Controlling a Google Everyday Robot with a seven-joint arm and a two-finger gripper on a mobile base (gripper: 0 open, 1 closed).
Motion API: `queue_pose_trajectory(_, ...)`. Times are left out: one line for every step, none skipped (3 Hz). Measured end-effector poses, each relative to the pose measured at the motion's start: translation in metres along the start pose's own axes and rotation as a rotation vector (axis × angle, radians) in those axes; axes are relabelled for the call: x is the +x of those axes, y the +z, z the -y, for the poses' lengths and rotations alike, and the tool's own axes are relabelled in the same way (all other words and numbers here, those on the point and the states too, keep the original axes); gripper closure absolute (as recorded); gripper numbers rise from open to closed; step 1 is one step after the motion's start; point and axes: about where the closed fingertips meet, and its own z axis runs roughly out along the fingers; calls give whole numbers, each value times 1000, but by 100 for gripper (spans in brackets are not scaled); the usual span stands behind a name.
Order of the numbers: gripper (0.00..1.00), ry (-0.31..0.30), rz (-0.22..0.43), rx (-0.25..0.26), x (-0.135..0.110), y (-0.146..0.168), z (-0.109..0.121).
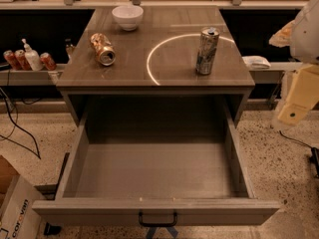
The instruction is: Place redbull can into top drawer
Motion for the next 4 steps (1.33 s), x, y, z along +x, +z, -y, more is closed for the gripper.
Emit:
queue_pose_trajectory(0, 0, 0, 0, 0, 0, 0)
queue_pose_trajectory(0, 35, 59, 47, -15, 9, 9)
queue_pose_trajectory(0, 122, 186, 98, -35, 33, 28)
queue_pose_trajectory(0, 187, 293, 155, -49, 58, 62)
